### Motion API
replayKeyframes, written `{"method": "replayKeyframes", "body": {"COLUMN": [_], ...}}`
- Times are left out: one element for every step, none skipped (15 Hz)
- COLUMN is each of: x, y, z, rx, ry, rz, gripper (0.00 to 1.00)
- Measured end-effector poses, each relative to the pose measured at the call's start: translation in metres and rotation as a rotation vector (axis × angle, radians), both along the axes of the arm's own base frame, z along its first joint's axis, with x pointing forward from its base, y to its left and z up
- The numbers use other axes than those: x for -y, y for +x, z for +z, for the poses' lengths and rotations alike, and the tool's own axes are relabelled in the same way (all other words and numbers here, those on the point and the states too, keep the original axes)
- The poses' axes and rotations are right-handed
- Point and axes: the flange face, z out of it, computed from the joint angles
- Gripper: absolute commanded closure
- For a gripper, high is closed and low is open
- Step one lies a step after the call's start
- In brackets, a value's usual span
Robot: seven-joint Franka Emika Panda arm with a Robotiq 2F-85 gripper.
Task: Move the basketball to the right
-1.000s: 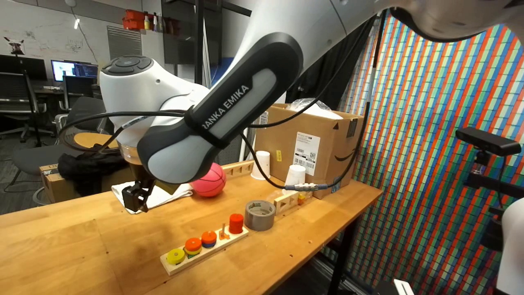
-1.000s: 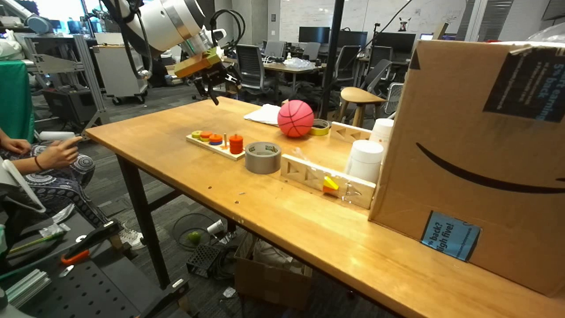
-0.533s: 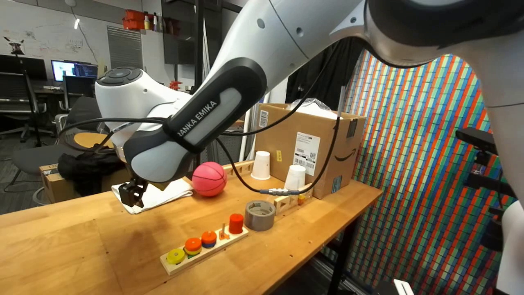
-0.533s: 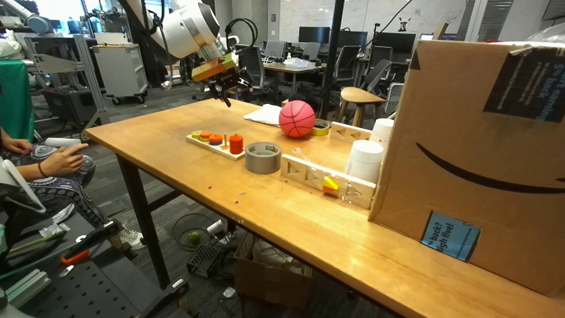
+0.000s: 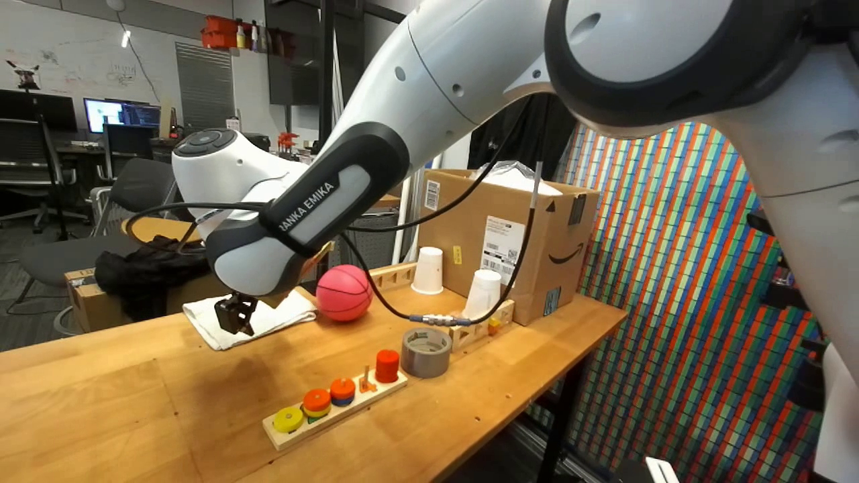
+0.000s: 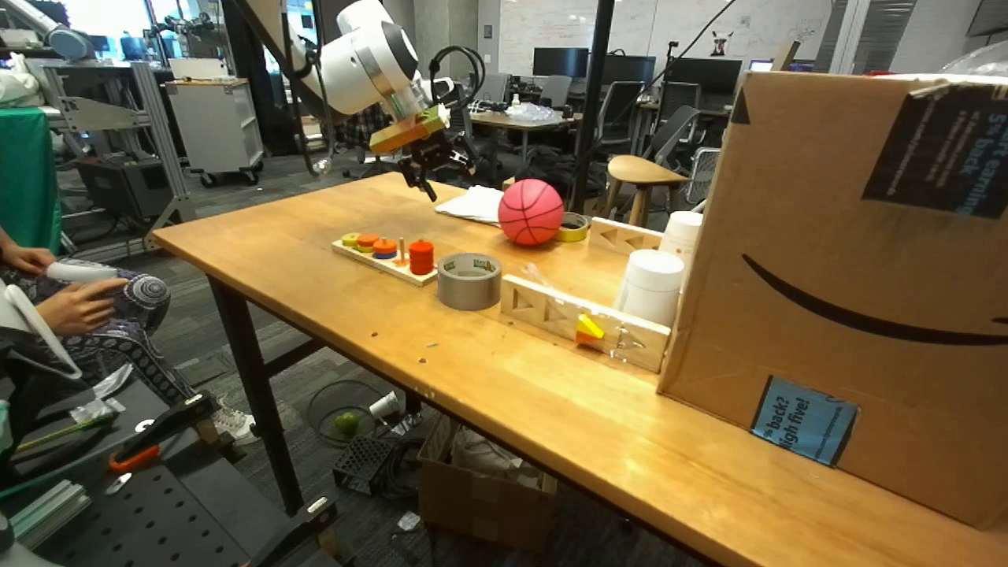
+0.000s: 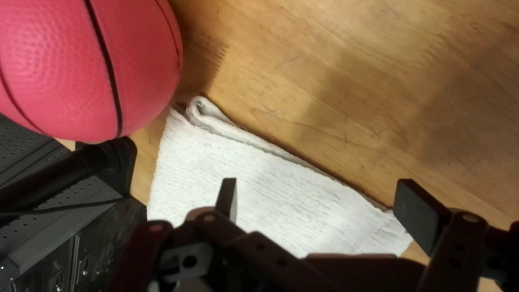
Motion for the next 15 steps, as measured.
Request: {"method": "replayKeyframes", "body": {"x": [0.006,0.013,0.021,0.03,0.04,0.05,0.061,0.072,0.084,0.098,0.115,0.137,0.163,0.191,0.22], "y": [0.003,0.005,0.008,0.011,0.014,0.016,0.019,0.021,0.024,0.027,0.029,0.031,0.031,0.028,0.023], "z": [-0.004,-0.006,-0.009,-0.01,-0.01,-0.01,-0.01,-0.009,-0.008,-0.005,0.0,0.007,0.016,0.025,0.034], "rx": [-0.007,-0.012,-0.016,-0.017,-0.018,-0.018,-0.017,-0.016,-0.014,-0.011,-0.005,0.005,0.015,0.027,0.038], "ry": [-0.004,-0.009,-0.017,-0.024,-0.029,-0.034,-0.039,-0.046,-0.054,-0.064,-0.085,-0.115,-0.148,-0.183,-0.214], "rz": [-0.015,-0.029,-0.044,-0.06,-0.076,-0.092,-0.109,-0.126,-0.146,-0.17,-0.201,-0.243,-0.291,-0.342,-0.392], "gripper": [0.0,0.0,0.0,0.0,0.0,0.0,0.0,0.0,0.0,0.0,0.0,0.0,0.0,0.0,0.0]}}
